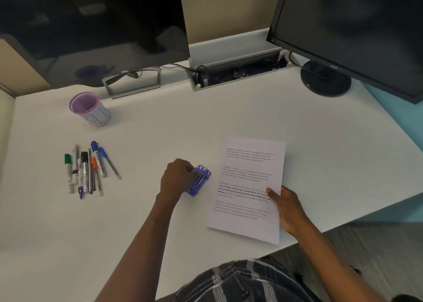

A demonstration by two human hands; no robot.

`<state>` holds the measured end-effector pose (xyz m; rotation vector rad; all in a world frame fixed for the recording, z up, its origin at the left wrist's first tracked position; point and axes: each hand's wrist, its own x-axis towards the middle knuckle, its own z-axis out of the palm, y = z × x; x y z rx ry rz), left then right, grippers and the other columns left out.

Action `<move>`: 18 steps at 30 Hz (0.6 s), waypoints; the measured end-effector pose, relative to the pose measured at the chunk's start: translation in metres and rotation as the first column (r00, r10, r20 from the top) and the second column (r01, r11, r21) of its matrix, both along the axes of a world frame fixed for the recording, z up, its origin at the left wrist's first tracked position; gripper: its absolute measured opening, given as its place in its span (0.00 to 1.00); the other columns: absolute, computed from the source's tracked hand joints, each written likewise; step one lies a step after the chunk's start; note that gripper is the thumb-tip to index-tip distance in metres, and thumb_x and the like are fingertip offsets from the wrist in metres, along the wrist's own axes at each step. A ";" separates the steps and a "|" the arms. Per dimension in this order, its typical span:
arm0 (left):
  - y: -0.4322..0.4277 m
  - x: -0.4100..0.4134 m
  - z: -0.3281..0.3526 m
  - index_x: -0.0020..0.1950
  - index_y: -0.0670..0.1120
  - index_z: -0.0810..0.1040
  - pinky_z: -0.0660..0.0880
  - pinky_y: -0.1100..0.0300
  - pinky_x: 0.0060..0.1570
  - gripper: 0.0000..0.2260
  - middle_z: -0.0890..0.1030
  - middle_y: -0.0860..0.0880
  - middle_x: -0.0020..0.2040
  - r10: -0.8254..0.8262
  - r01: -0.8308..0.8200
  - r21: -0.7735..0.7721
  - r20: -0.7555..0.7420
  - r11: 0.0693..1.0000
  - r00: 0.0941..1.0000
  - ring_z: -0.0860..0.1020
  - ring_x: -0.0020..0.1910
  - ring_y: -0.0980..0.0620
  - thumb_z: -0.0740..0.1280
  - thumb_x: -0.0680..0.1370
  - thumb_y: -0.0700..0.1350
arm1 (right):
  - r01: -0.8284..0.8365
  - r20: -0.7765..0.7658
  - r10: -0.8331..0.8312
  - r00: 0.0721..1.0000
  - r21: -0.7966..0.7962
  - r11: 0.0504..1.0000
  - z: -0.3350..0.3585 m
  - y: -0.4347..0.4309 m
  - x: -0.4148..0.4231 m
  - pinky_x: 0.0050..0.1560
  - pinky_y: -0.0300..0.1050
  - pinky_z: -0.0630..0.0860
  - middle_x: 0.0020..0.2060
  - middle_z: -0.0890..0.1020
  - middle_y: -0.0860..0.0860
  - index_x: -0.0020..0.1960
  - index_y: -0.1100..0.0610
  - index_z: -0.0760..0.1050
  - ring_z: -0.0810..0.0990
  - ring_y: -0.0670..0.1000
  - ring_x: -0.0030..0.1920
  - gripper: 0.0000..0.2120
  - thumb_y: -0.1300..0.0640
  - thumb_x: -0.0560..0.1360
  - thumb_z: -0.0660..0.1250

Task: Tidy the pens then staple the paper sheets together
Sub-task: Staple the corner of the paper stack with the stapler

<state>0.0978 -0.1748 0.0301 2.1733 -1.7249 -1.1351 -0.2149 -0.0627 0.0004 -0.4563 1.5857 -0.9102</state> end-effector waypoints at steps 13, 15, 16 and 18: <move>0.024 0.022 -0.004 0.63 0.43 0.83 0.78 0.54 0.51 0.17 0.86 0.46 0.55 0.356 -0.363 -0.078 -0.099 0.928 0.929 0.83 0.49 0.44 0.74 0.78 0.51 | -0.185 0.028 0.186 0.982 -0.038 0.982 -0.003 -0.043 0.031 0.55 0.57 0.83 0.56 0.87 0.52 0.63 0.54 0.81 0.86 0.57 0.55 0.11 0.59 0.81 0.69; 0.026 0.024 -0.006 0.62 0.42 0.84 0.79 0.52 0.52 0.19 0.87 0.44 0.55 0.383 -0.392 -0.073 -0.108 0.917 0.917 0.84 0.51 0.42 0.74 0.78 0.53 | -0.220 0.029 0.222 0.975 -0.048 0.974 -0.004 -0.055 0.033 0.59 0.59 0.81 0.58 0.86 0.53 0.65 0.55 0.80 0.86 0.58 0.57 0.13 0.60 0.81 0.69; 0.027 0.025 -0.006 0.61 0.42 0.84 0.79 0.52 0.52 0.19 0.87 0.43 0.54 0.399 -0.408 -0.074 -0.117 0.910 0.910 0.84 0.50 0.41 0.74 0.78 0.54 | -0.238 0.030 0.240 0.970 -0.052 0.970 -0.004 -0.060 0.034 0.60 0.59 0.81 0.58 0.86 0.53 0.65 0.56 0.79 0.85 0.58 0.58 0.13 0.60 0.81 0.69; 0.029 0.026 -0.007 0.57 0.42 0.85 0.78 0.53 0.48 0.18 0.87 0.44 0.50 0.431 -0.443 -0.074 -0.136 0.893 0.892 0.84 0.47 0.42 0.73 0.78 0.55 | -0.271 0.033 0.273 0.961 -0.057 0.961 -0.004 -0.071 0.034 0.61 0.60 0.80 0.59 0.86 0.54 0.66 0.57 0.79 0.85 0.59 0.59 0.14 0.60 0.81 0.69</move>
